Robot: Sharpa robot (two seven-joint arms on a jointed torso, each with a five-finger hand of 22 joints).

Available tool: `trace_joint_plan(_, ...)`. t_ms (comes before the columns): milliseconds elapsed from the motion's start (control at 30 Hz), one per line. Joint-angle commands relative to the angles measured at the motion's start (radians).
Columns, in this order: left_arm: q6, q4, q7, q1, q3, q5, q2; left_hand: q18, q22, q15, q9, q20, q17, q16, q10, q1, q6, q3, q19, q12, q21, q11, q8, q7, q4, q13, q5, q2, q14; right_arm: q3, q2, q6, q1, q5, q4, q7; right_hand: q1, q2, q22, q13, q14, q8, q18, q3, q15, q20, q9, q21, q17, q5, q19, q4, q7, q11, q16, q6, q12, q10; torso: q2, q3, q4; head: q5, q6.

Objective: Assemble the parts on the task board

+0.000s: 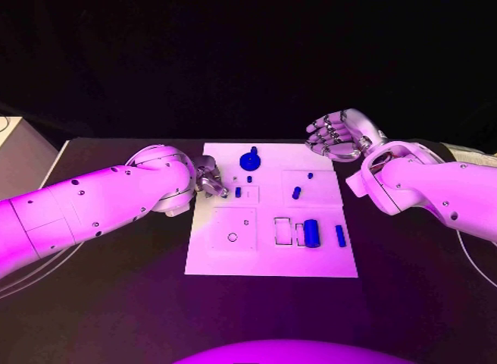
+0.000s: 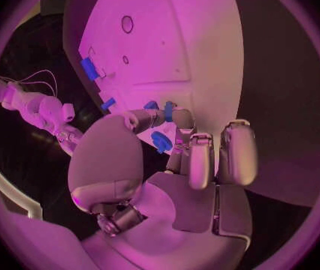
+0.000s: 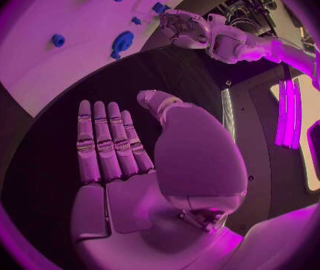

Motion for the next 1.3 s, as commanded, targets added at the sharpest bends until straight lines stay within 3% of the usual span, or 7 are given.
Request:
trace_joint_plan(33,0.06,0.0,-0.013,-0.017,-0.013,0.033,0.005,-0.004,0.024,-0.01,-0.003,-0.007,0.255,0.0,-0.002,-0.01,0.004,0.046,-0.001,-0.001,-0.007,-0.004,-0.008,-0.007,-0.047,0.002,0.0,0.0,0.101,0.0,-0.001,0.01,0.0,-0.002,0.002,0.011,-0.012,-0.001,-0.001,-0.001,-0.001,-0.005,0.014,0.0,0.005,0.006,-0.001,0.001,-0.002,0.007,-0.004,0.004,0.032,0.004,0.0,0.007,-0.004,-0.006,0.0,-0.0001,0.0001,0.0,0.0)
trace_joint_plan(300,0.046,-0.002,-0.014,-0.017,-0.013,0.031,0.005,-0.003,0.022,-0.012,-0.009,-0.009,0.254,-0.001,-0.005,-0.01,0.006,0.042,-0.002,-0.002,-0.009,-0.007,-0.01,-0.011,-0.045,0.0,-0.001,0.0,0.1,0.0,-0.001,0.01,0.0,-0.002,0.003,0.01,-0.013,-0.001,-0.001,-0.001,-0.001,-0.005,0.014,0.0,0.005,0.006,-0.001,0.001,-0.003,0.009,-0.004,0.005,0.032,0.004,0.0,0.007,-0.004,-0.006,0.0,-0.0002,-0.0001,0.0,-0.001)
trace_joint_plan(400,0.042,-0.003,-0.014,-0.017,-0.013,0.025,0.005,-0.003,0.022,-0.014,-0.006,-0.013,0.253,-0.001,-0.009,0.034,-0.006,0.08,-0.001,-0.005,-0.01,-0.007,-0.003,-0.009,-0.087,0.0,0.01,0.005,0.1,0.0,-0.001,0.011,0.0,-0.002,0.003,0.01,-0.013,-0.001,-0.001,-0.001,-0.001,-0.005,0.014,0.0,0.005,0.006,-0.001,0.001,-0.003,0.009,-0.004,0.005,0.032,0.004,0.0,0.007,-0.004,-0.006,0.0,-0.0002,-0.0001,0.0,-0.001)
trace_joint_plan(533,0.036,-0.003,-0.014,-0.017,-0.013,0.013,0.004,-0.004,0.024,-0.01,0.001,-0.013,0.253,-0.002,-0.01,0.061,-0.008,0.113,0.001,-0.011,-0.008,-0.001,0.009,0.003,-0.114,-0.007,0.029,0.02,0.1,0.0,-0.001,0.011,0.0,-0.002,0.003,0.011,-0.014,0.0,-0.001,-0.001,-0.001,-0.006,0.014,0.0,0.005,0.007,-0.002,0.001,-0.004,0.012,-0.004,0.007,0.032,0.004,0.0,0.007,-0.004,-0.006,0.0,-0.0005,-0.0002,0.001,-0.001)
trace_joint_plan(1300,-0.043,0.006,-0.002,-0.025,-0.006,-0.005,-0.015,-0.007,0.038,-0.009,0.001,-0.013,0.263,0.004,-0.001,0.071,-0.004,0.125,0.009,-0.003,0.004,0.001,0.013,0.005,-0.124,0.005,0.03,0.025,0.104,0.0,-0.002,0.011,0.0,-0.001,0.003,0.012,-0.018,0.001,-0.001,-0.001,-0.001,-0.008,0.014,-0.001,0.005,0.007,-0.003,0.001,-0.007,0.021,-0.005,0.012,0.033,0.005,0.0,0.009,-0.004,-0.006,0.0,-0.0005,0.0003,-0.001,-0.013)
